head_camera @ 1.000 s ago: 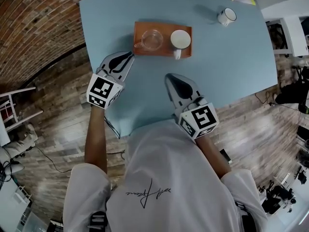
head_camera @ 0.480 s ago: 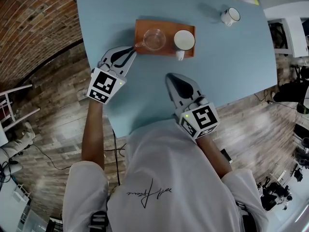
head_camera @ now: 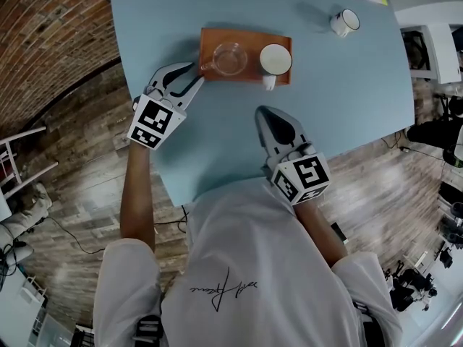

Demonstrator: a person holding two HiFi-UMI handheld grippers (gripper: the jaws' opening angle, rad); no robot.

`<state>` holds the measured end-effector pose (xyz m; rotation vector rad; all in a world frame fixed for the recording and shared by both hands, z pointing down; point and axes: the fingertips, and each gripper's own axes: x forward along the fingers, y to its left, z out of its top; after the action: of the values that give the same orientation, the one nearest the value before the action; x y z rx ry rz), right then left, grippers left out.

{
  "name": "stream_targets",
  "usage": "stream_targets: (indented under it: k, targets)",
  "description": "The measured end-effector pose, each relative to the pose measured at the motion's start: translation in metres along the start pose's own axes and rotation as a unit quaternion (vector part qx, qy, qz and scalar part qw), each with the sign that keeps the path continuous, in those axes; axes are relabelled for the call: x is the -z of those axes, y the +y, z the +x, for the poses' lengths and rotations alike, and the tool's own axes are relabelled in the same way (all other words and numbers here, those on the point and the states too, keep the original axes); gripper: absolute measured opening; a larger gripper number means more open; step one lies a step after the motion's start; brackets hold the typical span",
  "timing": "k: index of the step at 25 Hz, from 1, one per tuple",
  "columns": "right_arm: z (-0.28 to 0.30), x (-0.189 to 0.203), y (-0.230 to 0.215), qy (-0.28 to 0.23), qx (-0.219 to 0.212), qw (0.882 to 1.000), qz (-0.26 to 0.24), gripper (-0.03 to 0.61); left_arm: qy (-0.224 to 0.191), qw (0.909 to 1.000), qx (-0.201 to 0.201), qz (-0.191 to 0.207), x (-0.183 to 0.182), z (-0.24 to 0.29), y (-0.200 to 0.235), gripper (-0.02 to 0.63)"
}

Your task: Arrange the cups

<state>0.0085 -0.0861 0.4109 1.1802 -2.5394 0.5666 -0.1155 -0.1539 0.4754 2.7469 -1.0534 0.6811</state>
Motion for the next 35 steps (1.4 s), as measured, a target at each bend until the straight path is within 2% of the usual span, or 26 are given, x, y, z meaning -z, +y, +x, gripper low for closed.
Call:
stream_targets:
  k: [9, 14, 18, 25, 30, 35]
  targets:
    - [0.003, 0.004, -0.001, 0.007, -0.003, 1.000, 0.004, 0.023, 0.001, 0.9983, 0.058, 0.011, 0.005, 0.013, -0.006, 0.112]
    - [0.004, 0.004, -0.001, 0.012, -0.004, 1.000, 0.005, 0.023, 0.008, 0.9974, 0.070, 0.013, 0.007, 0.023, -0.006, 0.112]
    - [0.005, 0.006, -0.004, 0.014, -0.003, 1.000, 0.006, 0.023, -0.009, 0.9969, 0.077, -0.010, 0.005, 0.028, -0.003, 0.112]
    - [0.007, 0.009, -0.005, 0.022, 0.000, 1.000, 0.006, 0.023, -0.022, 0.9942, 0.102, -0.028, 0.008, 0.036, -0.003, 0.112]
    - [0.007, 0.010, -0.003, 0.027, -0.003, 1.000, 0.004, 0.023, -0.028, 0.9913, 0.127, -0.023, 0.007, 0.040, -0.009, 0.112]
    - [0.010, 0.011, -0.001, 0.032, -0.007, 0.999, 0.003, 0.023, -0.024, 0.9910, 0.131, -0.014, 0.013, 0.044, -0.010, 0.112]
